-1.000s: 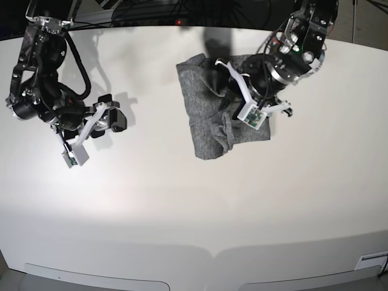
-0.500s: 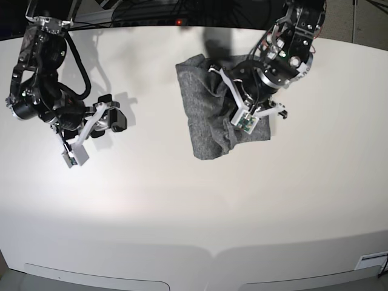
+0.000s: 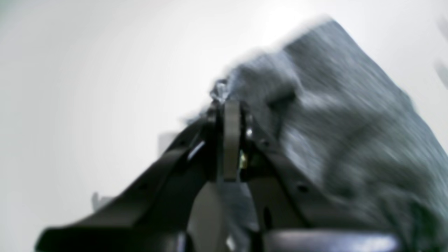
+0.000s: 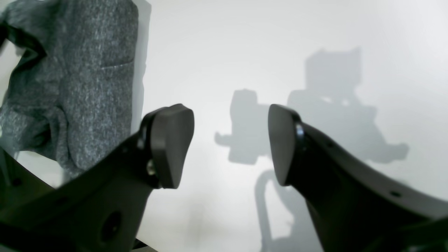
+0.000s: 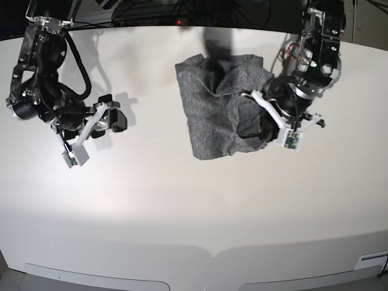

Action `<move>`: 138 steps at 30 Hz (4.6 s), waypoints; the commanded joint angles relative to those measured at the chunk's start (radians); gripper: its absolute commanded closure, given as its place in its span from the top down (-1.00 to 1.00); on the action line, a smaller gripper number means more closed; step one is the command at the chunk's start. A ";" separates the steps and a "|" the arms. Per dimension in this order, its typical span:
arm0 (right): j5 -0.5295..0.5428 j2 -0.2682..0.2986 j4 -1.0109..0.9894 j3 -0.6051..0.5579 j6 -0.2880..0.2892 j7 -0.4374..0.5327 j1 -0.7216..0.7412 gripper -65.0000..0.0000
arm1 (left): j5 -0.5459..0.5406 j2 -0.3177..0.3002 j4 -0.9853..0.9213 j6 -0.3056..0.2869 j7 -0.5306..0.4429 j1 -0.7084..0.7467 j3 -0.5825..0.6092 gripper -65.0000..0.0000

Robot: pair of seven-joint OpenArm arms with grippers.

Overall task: Fold the T-shirt properly
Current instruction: 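Pull the shirt edge with the left gripper to square the bundle, then grasp the shirt's collar edge with the left gripper and smooth it flat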

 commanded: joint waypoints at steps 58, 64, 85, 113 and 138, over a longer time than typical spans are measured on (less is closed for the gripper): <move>0.065 0.014 0.018 0.003 0.003 -0.023 0.013 0.15 | -0.029 -0.022 0.182 -0.359 0.007 0.268 -0.039 -0.23; 0.065 0.014 0.018 0.003 0.003 -0.045 0.013 0.15 | 0.145 -0.022 0.182 -0.328 -0.001 0.266 0.030 -0.23; 0.065 0.014 0.018 0.003 0.003 -0.042 0.014 0.15 | 0.127 -0.023 0.224 -0.299 0.058 0.309 -0.026 -1.00; 0.065 0.014 0.018 0.003 0.003 -0.050 0.013 0.15 | 0.289 -0.022 0.200 -0.215 -0.110 0.311 0.122 -0.22; 0.065 0.019 0.018 0.004 0.021 -0.041 0.014 0.15 | 0.349 -0.023 0.277 -0.216 -0.031 0.426 0.027 -1.00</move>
